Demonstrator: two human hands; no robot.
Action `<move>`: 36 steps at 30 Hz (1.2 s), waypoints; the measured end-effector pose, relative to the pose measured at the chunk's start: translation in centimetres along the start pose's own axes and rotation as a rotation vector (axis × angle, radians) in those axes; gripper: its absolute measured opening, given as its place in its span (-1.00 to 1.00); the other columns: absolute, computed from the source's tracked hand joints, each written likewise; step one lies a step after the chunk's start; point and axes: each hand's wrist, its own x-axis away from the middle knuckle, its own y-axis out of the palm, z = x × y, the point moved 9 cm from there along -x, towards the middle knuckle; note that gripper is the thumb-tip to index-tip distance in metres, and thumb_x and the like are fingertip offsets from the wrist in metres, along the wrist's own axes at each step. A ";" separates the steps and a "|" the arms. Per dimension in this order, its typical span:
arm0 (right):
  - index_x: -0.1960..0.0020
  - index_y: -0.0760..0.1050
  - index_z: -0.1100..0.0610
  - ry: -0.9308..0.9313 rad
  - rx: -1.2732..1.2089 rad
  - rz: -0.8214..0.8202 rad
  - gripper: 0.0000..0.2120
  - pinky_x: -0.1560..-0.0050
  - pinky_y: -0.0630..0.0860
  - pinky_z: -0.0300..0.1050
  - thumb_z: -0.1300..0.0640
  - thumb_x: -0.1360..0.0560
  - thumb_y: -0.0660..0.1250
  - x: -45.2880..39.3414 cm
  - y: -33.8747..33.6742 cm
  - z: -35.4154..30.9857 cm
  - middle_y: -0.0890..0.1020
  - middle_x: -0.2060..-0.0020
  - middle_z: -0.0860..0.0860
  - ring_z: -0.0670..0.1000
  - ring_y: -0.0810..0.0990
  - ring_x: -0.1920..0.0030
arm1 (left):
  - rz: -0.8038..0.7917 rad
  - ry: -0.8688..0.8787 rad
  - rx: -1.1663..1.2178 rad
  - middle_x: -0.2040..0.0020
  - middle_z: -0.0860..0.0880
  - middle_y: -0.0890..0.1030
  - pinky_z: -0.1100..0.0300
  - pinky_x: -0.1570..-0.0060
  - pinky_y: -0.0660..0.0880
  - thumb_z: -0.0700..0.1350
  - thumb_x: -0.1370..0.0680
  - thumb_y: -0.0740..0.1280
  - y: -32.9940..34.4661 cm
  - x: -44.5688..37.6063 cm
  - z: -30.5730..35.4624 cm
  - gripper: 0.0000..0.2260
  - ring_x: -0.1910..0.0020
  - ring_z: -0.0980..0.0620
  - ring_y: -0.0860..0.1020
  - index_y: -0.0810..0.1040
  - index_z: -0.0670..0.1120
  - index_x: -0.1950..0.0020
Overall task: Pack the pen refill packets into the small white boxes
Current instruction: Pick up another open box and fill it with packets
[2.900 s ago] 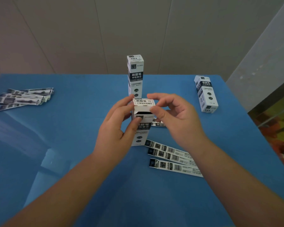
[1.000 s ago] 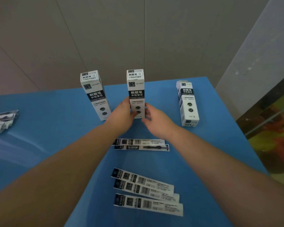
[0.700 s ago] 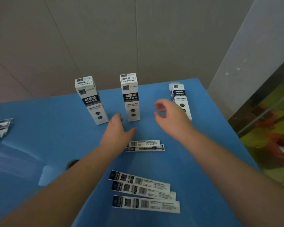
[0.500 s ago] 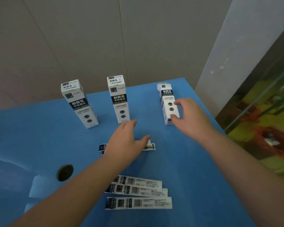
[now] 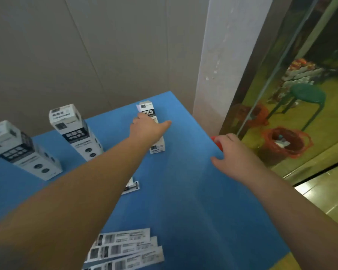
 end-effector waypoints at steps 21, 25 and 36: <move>-0.41 0.41 0.04 -0.121 -0.038 0.057 -0.50 -0.18 0.47 -0.05 -0.06 -0.52 0.39 -2.3 0.6 -4.5 0.45 -0.33 0.02 0.08 0.52 -0.28 | 0.157 0.402 0.552 -0.30 0.07 0.51 0.19 -0.18 0.48 0.10 -0.39 0.60 -1.8 8.0 -1.4 -0.26 -0.24 0.13 0.53 0.30 0.07 -0.45; -0.39 0.42 0.05 -0.184 -0.027 0.044 -0.52 -0.23 0.44 -0.04 -0.03 -0.52 0.40 -1.1 1.8 -8.2 0.47 -0.32 0.05 0.11 0.52 -0.29 | 0.256 0.569 0.610 -0.22 0.40 0.39 0.35 -0.20 0.40 0.23 -0.36 0.49 -5.4 13.3 -5.1 -0.38 -0.22 0.27 0.46 0.32 0.34 -0.36; -0.48 0.34 0.07 -0.493 0.028 -0.233 -0.47 -0.34 0.42 0.00 -0.04 -0.57 0.35 5.8 11.9 -22.1 0.45 -0.34 0.00 0.07 0.43 -0.35 | 0.514 0.427 0.611 -0.08 0.23 0.51 0.19 -0.04 0.54 0.15 -0.42 0.57 -14.5 22.9 -22.2 -0.49 -0.07 0.09 0.58 0.33 0.55 -0.11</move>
